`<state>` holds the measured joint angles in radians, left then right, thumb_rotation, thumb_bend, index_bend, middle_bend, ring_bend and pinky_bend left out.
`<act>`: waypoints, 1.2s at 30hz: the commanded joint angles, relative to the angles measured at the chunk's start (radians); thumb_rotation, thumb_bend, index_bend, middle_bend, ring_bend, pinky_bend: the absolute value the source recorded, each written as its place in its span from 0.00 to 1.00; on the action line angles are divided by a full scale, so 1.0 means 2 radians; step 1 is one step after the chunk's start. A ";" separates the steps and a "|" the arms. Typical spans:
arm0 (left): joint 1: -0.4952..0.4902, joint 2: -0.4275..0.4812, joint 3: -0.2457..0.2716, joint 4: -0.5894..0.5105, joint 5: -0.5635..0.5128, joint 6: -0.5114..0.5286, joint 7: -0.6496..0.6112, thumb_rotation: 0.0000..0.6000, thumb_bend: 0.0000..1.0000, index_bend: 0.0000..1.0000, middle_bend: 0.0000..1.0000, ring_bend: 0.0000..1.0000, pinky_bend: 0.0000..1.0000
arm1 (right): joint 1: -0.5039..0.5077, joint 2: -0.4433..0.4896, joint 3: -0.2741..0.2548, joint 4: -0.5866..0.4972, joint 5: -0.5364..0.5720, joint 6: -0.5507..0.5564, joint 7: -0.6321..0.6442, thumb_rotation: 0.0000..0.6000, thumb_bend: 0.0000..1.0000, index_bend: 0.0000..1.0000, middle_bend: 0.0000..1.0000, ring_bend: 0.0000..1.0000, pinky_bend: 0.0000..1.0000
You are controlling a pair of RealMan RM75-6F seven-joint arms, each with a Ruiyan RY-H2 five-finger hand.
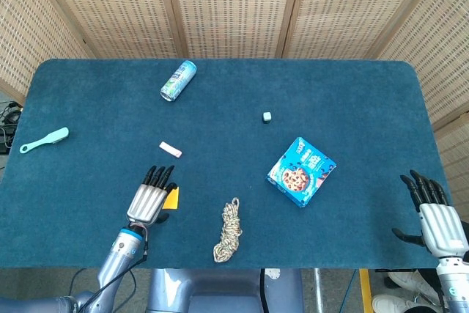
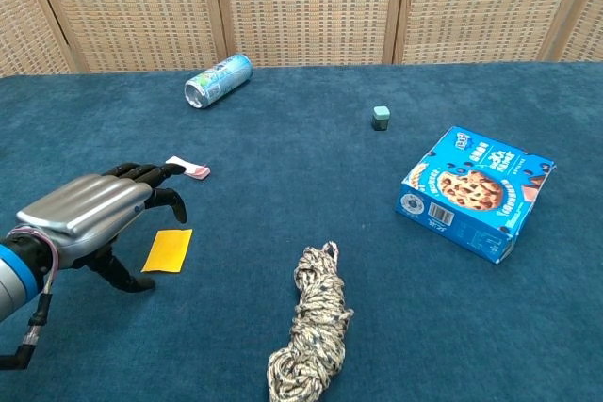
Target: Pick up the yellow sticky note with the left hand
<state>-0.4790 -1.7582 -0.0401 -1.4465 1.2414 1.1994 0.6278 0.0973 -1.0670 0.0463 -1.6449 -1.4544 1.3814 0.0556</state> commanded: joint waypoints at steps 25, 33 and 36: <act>0.002 -0.029 -0.009 0.039 0.005 0.001 -0.002 1.00 0.27 0.40 0.00 0.00 0.00 | 0.000 0.003 -0.002 -0.002 -0.001 -0.003 0.009 1.00 0.00 0.00 0.00 0.00 0.00; 0.003 -0.035 -0.012 0.051 0.003 -0.002 -0.006 1.00 0.32 0.42 0.00 0.00 0.00 | 0.000 0.004 -0.002 -0.002 -0.002 -0.003 0.012 1.00 0.00 0.00 0.00 0.00 0.00; 0.003 -0.035 -0.013 0.050 0.002 -0.005 -0.011 1.00 0.32 0.42 0.00 0.00 0.00 | 0.000 0.004 -0.002 -0.002 -0.002 -0.004 0.013 1.00 0.00 0.00 0.00 0.00 0.00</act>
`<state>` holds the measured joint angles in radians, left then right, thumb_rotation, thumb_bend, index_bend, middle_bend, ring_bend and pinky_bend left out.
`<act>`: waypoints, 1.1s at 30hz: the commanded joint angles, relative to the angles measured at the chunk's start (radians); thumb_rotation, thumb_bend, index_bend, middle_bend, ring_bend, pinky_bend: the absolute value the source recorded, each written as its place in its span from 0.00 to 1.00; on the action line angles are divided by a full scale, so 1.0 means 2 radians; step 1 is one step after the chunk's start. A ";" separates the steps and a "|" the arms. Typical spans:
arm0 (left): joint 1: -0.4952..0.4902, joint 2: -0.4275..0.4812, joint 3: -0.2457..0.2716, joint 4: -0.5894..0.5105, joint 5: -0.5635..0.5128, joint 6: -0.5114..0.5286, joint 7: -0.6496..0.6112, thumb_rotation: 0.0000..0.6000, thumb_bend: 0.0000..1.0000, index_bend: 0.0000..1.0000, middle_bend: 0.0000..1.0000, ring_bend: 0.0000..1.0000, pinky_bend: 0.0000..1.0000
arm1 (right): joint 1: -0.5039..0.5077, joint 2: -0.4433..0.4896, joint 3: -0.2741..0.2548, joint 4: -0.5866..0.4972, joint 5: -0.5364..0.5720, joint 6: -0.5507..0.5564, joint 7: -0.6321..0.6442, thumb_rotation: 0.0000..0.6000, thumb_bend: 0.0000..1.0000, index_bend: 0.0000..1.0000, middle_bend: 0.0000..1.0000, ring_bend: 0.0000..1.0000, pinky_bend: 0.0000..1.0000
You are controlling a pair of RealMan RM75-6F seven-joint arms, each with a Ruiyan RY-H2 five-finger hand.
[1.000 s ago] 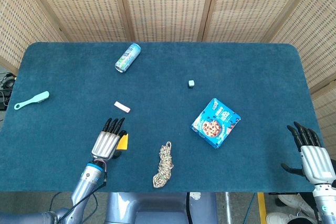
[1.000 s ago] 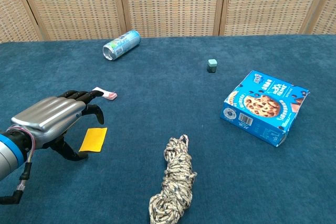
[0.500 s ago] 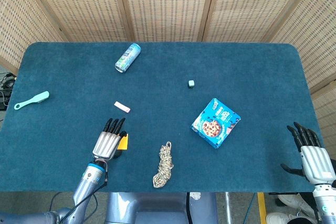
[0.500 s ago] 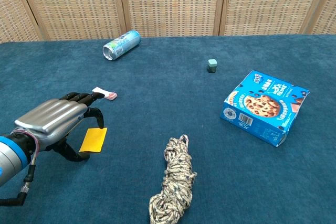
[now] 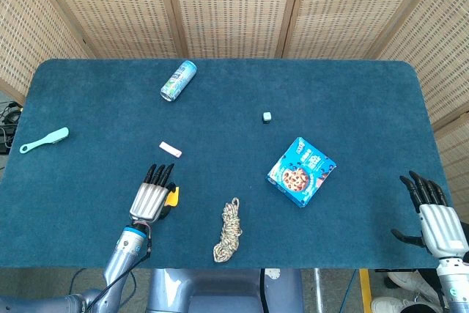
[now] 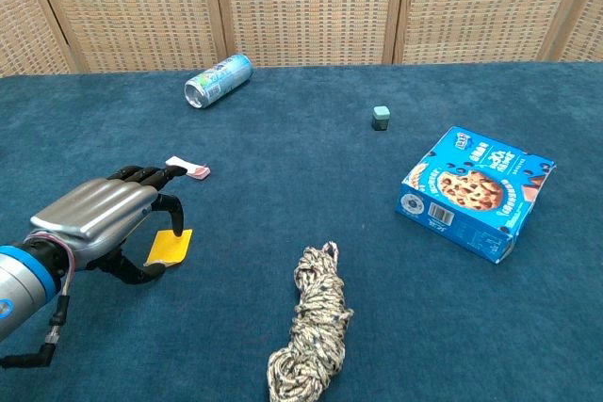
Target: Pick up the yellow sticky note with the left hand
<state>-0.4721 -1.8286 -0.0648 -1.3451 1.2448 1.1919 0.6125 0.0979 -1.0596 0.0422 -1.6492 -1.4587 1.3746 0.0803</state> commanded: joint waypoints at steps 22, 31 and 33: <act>0.000 0.010 -0.003 -0.014 -0.007 -0.016 -0.009 1.00 0.44 0.49 0.00 0.00 0.00 | 0.001 0.002 -0.001 -0.001 0.000 -0.003 0.005 1.00 0.00 0.00 0.00 0.00 0.00; -0.001 0.019 -0.004 -0.028 -0.016 -0.024 -0.006 1.00 0.44 0.51 0.00 0.00 0.00 | 0.000 0.003 -0.001 -0.002 -0.001 -0.002 0.006 1.00 0.00 0.00 0.00 0.00 0.00; -0.002 0.020 -0.004 -0.029 -0.018 -0.025 -0.006 1.00 0.44 0.52 0.00 0.00 0.00 | 0.000 0.003 -0.001 -0.002 -0.001 -0.002 0.007 1.00 0.00 0.00 0.00 0.00 0.00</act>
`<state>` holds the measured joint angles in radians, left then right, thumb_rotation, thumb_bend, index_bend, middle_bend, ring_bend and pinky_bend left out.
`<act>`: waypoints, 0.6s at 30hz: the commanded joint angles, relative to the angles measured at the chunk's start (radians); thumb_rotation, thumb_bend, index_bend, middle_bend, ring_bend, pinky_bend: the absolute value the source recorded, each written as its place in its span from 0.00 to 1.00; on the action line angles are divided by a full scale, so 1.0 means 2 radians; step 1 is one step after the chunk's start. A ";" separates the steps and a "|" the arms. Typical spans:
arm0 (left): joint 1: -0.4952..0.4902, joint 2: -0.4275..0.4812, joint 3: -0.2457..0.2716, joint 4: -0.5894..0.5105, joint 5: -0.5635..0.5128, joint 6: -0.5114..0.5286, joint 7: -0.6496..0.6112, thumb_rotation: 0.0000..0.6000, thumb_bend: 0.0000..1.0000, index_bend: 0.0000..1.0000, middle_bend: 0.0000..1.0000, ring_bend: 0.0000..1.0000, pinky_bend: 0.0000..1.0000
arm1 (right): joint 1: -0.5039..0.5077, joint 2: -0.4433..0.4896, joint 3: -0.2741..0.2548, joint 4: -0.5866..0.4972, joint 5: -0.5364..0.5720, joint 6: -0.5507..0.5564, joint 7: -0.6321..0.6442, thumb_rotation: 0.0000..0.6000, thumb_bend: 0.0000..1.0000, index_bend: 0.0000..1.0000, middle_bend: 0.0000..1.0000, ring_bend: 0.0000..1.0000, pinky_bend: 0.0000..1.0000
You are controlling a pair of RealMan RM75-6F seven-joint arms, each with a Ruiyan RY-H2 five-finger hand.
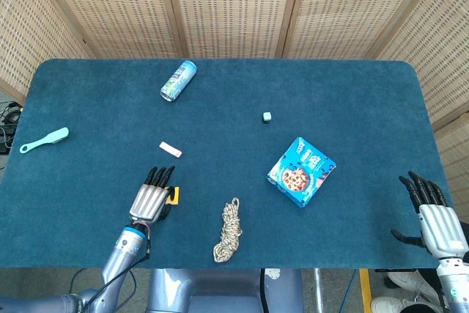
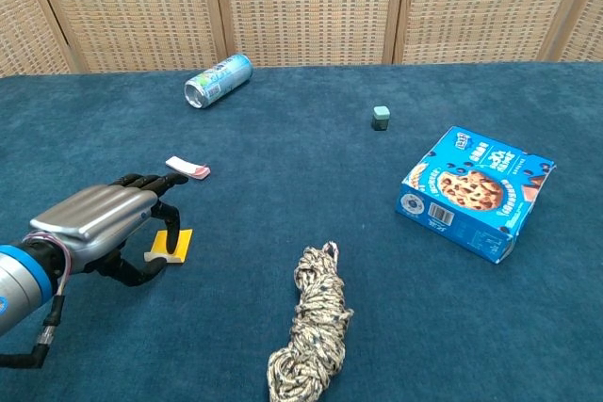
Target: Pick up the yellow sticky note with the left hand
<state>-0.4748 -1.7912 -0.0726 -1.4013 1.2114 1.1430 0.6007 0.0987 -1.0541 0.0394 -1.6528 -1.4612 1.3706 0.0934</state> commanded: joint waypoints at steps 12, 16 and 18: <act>-0.003 0.007 0.000 -0.008 -0.010 -0.006 0.004 1.00 0.44 0.55 0.00 0.00 0.00 | 0.000 0.000 0.000 0.001 -0.001 0.001 0.002 1.00 0.00 0.00 0.00 0.00 0.00; -0.004 0.007 0.000 -0.009 -0.012 -0.007 0.004 1.00 0.47 0.56 0.00 0.00 0.00 | 0.000 0.000 0.000 0.000 -0.001 0.001 0.002 1.00 0.00 0.00 0.00 0.00 0.00; -0.004 0.008 0.000 -0.009 -0.013 -0.008 0.004 1.00 0.48 0.57 0.00 0.00 0.00 | 0.000 0.000 0.000 0.000 0.000 0.001 0.002 1.00 0.00 0.00 0.00 0.00 0.00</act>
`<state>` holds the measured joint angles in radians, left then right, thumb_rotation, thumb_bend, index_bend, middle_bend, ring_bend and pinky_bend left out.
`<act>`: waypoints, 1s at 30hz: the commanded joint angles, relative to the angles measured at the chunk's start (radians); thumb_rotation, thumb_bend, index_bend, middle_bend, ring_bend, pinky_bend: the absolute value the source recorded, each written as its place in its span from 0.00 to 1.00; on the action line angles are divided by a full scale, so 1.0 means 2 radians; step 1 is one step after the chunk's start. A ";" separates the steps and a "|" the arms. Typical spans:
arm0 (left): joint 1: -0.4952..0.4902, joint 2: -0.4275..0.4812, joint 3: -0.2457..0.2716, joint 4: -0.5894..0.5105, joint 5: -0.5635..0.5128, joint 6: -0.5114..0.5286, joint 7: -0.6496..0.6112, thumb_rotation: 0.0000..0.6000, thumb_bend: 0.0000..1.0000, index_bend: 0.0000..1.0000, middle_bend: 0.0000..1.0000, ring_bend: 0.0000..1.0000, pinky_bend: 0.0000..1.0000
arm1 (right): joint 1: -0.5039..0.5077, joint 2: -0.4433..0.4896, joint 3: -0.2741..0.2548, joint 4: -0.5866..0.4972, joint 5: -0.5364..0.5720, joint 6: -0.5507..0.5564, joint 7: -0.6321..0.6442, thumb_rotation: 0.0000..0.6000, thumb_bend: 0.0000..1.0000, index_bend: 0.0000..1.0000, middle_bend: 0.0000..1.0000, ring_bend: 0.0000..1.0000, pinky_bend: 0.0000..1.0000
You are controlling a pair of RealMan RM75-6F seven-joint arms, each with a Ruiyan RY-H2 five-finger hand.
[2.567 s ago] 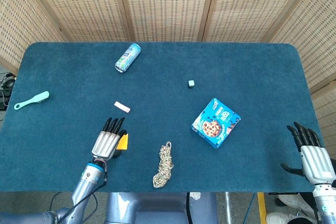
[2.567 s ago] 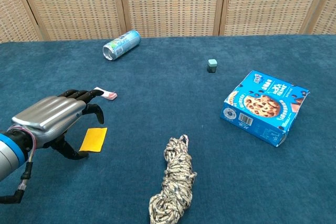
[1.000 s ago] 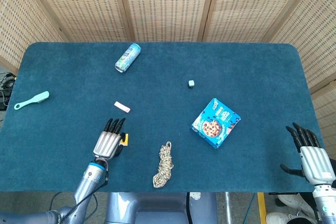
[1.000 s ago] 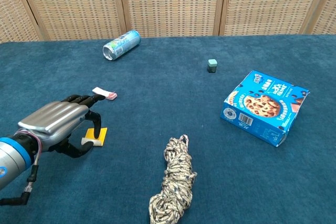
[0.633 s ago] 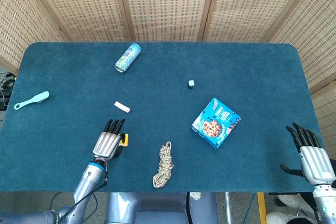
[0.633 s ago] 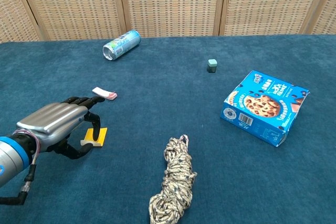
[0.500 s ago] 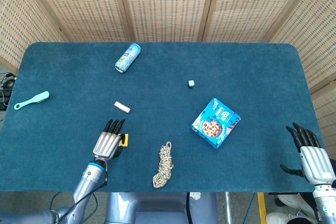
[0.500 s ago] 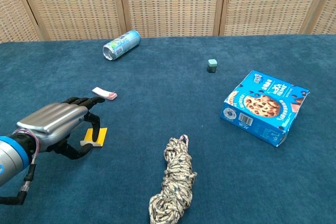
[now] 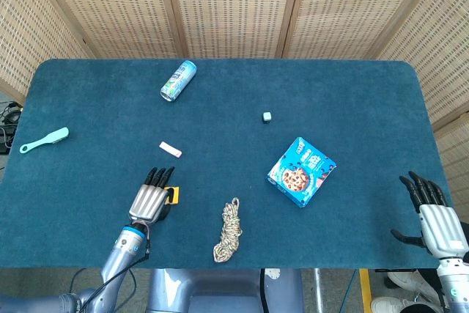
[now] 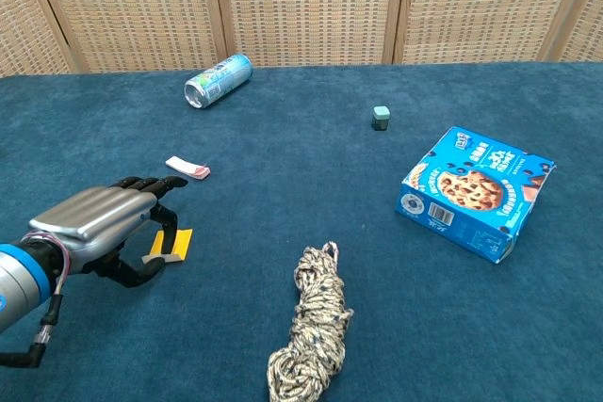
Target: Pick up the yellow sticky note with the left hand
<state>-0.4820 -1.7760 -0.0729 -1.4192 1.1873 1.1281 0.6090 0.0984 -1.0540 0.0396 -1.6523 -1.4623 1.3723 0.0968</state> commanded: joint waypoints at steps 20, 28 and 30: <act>-0.012 0.002 -0.016 0.009 -0.012 -0.007 -0.007 1.00 0.52 0.58 0.00 0.00 0.00 | 0.000 0.002 0.000 0.000 0.000 -0.001 0.005 1.00 0.00 0.00 0.00 0.00 0.00; -0.030 0.006 -0.040 0.022 -0.029 -0.019 -0.008 1.00 0.52 0.59 0.00 0.00 0.00 | 0.002 0.001 0.001 0.002 0.005 -0.007 0.006 1.00 0.00 0.00 0.00 0.00 0.00; -0.039 0.006 -0.050 0.031 -0.038 -0.028 -0.005 1.00 0.52 0.60 0.00 0.00 0.00 | 0.003 0.001 0.001 0.003 0.008 -0.010 0.007 1.00 0.00 0.00 0.00 0.00 0.00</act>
<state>-0.5499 -1.7648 -0.1612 -1.3686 1.1220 1.0830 0.5951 0.1034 -1.0515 0.0415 -1.6465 -1.4481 1.3540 0.1109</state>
